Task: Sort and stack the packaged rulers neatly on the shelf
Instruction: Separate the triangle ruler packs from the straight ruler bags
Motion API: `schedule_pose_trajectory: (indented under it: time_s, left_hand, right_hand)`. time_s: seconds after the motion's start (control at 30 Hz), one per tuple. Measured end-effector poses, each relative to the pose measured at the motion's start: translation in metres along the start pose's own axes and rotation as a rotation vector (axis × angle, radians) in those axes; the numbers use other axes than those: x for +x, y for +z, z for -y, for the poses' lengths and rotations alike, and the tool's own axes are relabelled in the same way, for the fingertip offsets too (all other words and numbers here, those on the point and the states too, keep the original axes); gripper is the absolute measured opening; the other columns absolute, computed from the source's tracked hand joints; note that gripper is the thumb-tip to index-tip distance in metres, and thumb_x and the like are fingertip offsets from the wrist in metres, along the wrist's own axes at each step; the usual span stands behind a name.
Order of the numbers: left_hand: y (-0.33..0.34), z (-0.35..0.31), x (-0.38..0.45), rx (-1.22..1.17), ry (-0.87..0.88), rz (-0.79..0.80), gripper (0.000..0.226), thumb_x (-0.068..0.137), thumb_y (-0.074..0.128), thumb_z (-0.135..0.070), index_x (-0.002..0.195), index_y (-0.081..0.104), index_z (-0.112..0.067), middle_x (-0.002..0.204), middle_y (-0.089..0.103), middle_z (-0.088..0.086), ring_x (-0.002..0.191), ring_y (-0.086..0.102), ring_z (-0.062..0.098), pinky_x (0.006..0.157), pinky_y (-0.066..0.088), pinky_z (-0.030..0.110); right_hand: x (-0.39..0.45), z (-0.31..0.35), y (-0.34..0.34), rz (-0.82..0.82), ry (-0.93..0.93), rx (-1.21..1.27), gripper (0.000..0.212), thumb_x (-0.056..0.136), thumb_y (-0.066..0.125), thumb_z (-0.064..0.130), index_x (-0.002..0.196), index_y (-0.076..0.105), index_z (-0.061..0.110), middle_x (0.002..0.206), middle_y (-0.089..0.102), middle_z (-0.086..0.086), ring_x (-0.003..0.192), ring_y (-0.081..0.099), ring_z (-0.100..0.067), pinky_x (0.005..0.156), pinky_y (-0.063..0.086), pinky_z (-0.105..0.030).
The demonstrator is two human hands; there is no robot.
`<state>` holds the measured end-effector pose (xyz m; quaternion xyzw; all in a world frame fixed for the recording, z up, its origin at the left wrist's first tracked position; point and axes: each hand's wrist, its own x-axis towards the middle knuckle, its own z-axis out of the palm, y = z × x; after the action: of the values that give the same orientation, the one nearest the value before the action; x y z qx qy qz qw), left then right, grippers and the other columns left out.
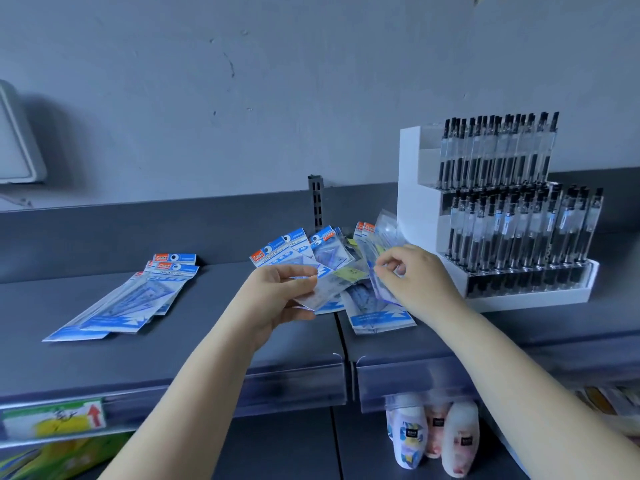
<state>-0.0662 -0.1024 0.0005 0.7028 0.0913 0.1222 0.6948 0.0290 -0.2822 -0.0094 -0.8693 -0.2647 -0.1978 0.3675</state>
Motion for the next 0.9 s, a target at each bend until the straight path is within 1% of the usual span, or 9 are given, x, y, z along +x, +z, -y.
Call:
schedule_pose_trajectory:
  time_s: [0.1, 0.17, 0.23, 0.3, 0.4, 0.53, 0.67, 0.77, 0.9]
  left_hand:
    - [-0.004, 0.004, -0.017, -0.099, 0.030, -0.005, 0.008, 0.088, 0.057, 0.000, 0.092, 0.064, -0.004, 0.066, 0.058, 0.008, 0.045, 0.053, 0.009, 0.043, 0.050, 0.020]
    - [-0.004, 0.008, -0.030, -0.154, 0.054, -0.022, 0.009, 0.088, 0.056, 0.001, 0.093, 0.063, -0.003, 0.069, 0.057, 0.010, 0.047, 0.053, 0.010, 0.042, 0.049, 0.020]
    - [-0.002, 0.013, -0.041, -0.179, 0.098, -0.040, 0.011, 0.088, 0.055, 0.002, 0.093, 0.062, -0.004, 0.074, 0.054, 0.014, 0.052, 0.051, 0.013, 0.042, 0.048, 0.021]
    - [-0.001, 0.018, -0.048, -0.163, 0.150, -0.059, 0.012, 0.088, 0.055, 0.004, 0.092, 0.062, -0.006, 0.072, 0.055, 0.014, 0.052, 0.052, 0.015, 0.043, 0.048, 0.021]
    - [-0.003, 0.018, -0.051, -0.100, 0.171, -0.025, 0.013, 0.087, 0.057, 0.004, 0.091, 0.059, -0.008, 0.067, 0.055, 0.012, 0.048, 0.055, 0.013, 0.045, 0.051, 0.023]
    - [-0.011, 0.019, -0.047, -0.032, 0.169, 0.033, 0.017, 0.085, 0.061, 0.003, 0.095, 0.055, -0.010, 0.061, 0.058, 0.007, 0.050, 0.056, 0.014, 0.049, 0.053, 0.025]
    - [-0.026, 0.021, -0.037, 0.235, 0.189, 0.021, 0.019, 0.087, 0.063, -0.009, 0.103, 0.054, -0.014, 0.070, 0.068, 0.003, 0.059, 0.061, 0.014, 0.053, 0.048, 0.026]
    - [-0.049, 0.013, -0.014, 0.590, 0.228, -0.152, 0.017, 0.086, 0.063, -0.024, 0.099, 0.054, -0.018, 0.078, 0.064, -0.005, 0.065, 0.055, 0.010, 0.059, 0.041, 0.024]
    - [-0.081, 0.001, 0.033, 1.152, -0.042, -0.197, 0.032, 0.088, 0.055, -0.041, 0.106, 0.053, -0.014, 0.104, 0.056, 0.004, 0.093, 0.053, 0.024, 0.075, 0.039, 0.027]
  right_hand:
    - [-0.009, 0.015, 0.002, -0.027, 0.025, 0.112, 0.028, 0.087, 0.060, 0.025, 0.063, 0.065, 0.011, 0.055, 0.061, 0.003, 0.053, 0.051, -0.009, 0.061, 0.042, -0.026]
    - [-0.015, 0.026, 0.005, 0.015, 0.066, 0.166, 0.040, 0.087, 0.061, 0.032, 0.062, 0.068, 0.001, 0.057, 0.065, -0.011, 0.047, 0.053, -0.014, 0.061, 0.046, -0.032]
    - [-0.021, 0.037, 0.011, 0.108, 0.146, 0.225, 0.047, 0.086, 0.061, 0.041, 0.063, 0.070, 0.001, 0.056, 0.067, -0.009, 0.036, 0.048, -0.005, 0.060, 0.046, -0.028]
    - [-0.026, 0.046, 0.017, 0.153, 0.205, 0.222, 0.051, 0.084, 0.062, 0.046, 0.063, 0.071, -0.001, 0.053, 0.065, -0.009, 0.035, 0.045, -0.007, 0.054, 0.045, -0.024]
    - [-0.030, 0.055, 0.021, 0.197, 0.320, 0.384, 0.039, 0.081, 0.070, 0.036, 0.068, 0.069, 0.000, 0.051, 0.061, -0.008, 0.033, 0.046, -0.010, 0.035, 0.034, -0.015]
    - [-0.036, 0.068, 0.031, 0.263, 0.436, 0.755, 0.018, 0.083, 0.068, 0.014, 0.068, 0.065, 0.006, 0.063, 0.066, -0.009, 0.047, 0.061, -0.015, 0.041, 0.046, -0.019]
    - [-0.032, 0.072, 0.033, 0.150, 0.471, 0.828, 0.017, 0.089, 0.060, 0.005, 0.071, 0.059, 0.006, 0.059, 0.059, -0.005, 0.040, 0.061, -0.010, 0.038, 0.045, -0.016]
    - [-0.025, 0.070, 0.035, 0.085, 0.475, 0.842, 0.010, 0.090, 0.059, 0.005, 0.081, 0.058, 0.002, 0.064, 0.059, -0.010, 0.038, 0.060, -0.009, 0.038, 0.048, -0.018]
    - [-0.015, 0.078, 0.043, 0.088, 0.441, 0.804, 0.006, 0.091, 0.058, 0.005, 0.085, 0.057, 0.002, 0.063, 0.060, -0.010, 0.038, 0.059, -0.010, 0.040, 0.051, -0.021]
